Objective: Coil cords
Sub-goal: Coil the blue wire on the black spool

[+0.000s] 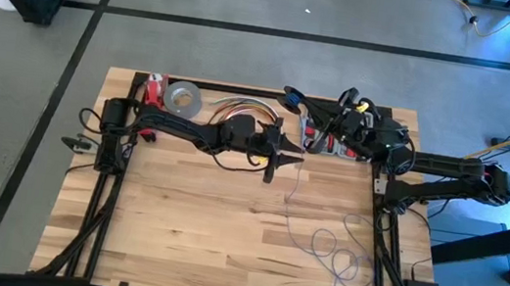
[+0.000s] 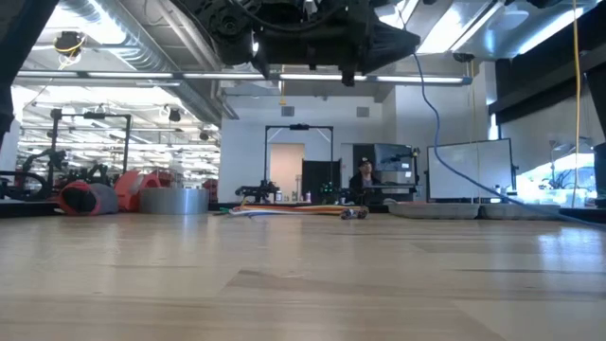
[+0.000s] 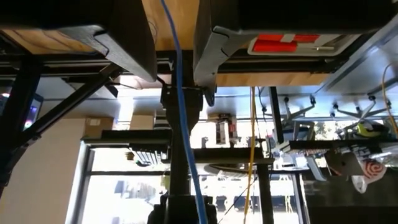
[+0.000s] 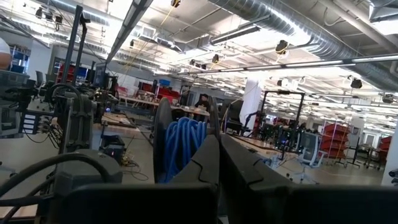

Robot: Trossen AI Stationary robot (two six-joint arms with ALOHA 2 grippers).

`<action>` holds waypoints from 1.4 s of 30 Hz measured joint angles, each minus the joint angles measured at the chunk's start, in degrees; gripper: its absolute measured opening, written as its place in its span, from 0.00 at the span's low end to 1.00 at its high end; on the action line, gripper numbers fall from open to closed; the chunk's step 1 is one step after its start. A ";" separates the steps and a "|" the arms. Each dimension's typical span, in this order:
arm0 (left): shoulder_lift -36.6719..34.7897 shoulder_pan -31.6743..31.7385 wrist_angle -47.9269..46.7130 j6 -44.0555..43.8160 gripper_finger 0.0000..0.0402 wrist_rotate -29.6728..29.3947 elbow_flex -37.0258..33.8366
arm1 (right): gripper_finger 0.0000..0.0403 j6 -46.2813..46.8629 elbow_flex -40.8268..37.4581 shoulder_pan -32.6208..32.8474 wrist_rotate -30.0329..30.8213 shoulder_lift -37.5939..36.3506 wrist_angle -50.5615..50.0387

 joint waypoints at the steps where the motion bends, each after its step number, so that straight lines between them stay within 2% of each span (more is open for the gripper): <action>1: 0.00 0.00 0.27 -0.01 0.23 -0.02 0.00 | 0.01 0.00 0.00 0.00 0.00 0.00 0.11; 6: 0.05 -0.04 1.28 1.27 0.14 -0.22 0.00 | 0.01 0.00 0.00 0.01 -0.02 0.02 0.14; 11: 0.11 -0.04 1.72 1.72 0.02 -3.02 0.00 | 0.01 0.00 -0.02 0.01 -0.02 0.00 0.14; 16: 0.11 0.02 -2.30 3.79 0.01 -5.88 0.03 | 0.01 -0.04 -0.09 0.01 -0.09 0.07 -0.41; 23: -0.46 1.08 -9.92 8.60 0.01 -13.83 0.17 | 0.01 -0.18 -0.20 0.03 0.01 0.13 -2.41; 32: -0.52 2.09 -13.40 8.34 0.01 -14.00 0.17 | 0.01 -1.53 -0.22 -0.01 0.22 0.13 -3.63; 42: -2.39 -2.94 -16.92 12.11 0.02 -13.94 2.76 | 0.01 -8.72 0.07 0.01 6.69 0.17 -6.98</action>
